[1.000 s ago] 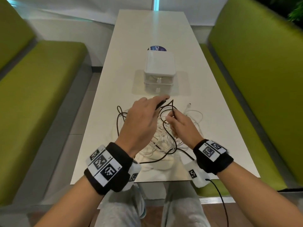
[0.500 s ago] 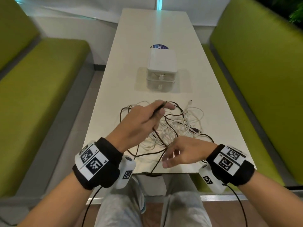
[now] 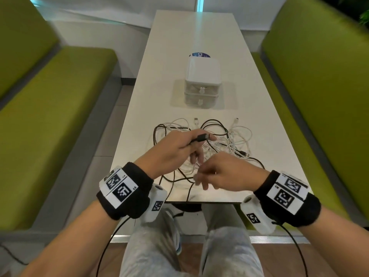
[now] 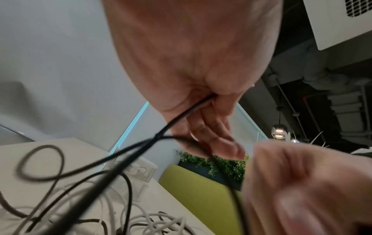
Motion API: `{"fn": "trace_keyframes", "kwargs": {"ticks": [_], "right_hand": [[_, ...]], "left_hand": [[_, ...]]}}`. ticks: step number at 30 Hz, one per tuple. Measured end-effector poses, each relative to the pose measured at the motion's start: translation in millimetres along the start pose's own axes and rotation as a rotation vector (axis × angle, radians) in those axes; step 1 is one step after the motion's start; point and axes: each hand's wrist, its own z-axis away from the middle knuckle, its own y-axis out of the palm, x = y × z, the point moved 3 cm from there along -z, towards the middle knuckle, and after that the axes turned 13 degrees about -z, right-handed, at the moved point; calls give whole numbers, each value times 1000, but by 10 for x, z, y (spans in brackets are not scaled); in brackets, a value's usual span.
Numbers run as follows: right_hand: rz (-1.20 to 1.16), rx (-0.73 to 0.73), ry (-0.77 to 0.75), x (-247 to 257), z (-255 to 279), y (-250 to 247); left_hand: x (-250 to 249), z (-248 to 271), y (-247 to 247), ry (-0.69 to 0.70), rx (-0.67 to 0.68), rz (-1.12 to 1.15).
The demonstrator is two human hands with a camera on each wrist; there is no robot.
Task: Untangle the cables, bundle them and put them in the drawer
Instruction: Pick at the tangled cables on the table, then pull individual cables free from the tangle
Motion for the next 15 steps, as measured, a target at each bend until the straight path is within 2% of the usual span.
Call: {"fn": "trace_keyframes", "kwargs": {"ticks": [2,3,4,7,8,13,15], "right_hand": [[89,143,78,-92,16,114],[114,141,106,-139,23,136],[145,81,107,-174,12,118],[148,-235,19,-131,-20,-36],[125,-278,-10,-73,-36,-63],[298,-117,31,-23,-285,241],[243,-91,14,-65,-286,344]], "left_hand": [[-22,22,-48,-11,-89,78],[-39,37,-76,-16,-128,129],[-58,48,-104,-17,-160,172],[-122,83,-151,2,-216,226],[-142,92,-156,15,-225,245],[-196,132,-194,41,-247,303],[-173,146,-248,28,-265,291]]}}
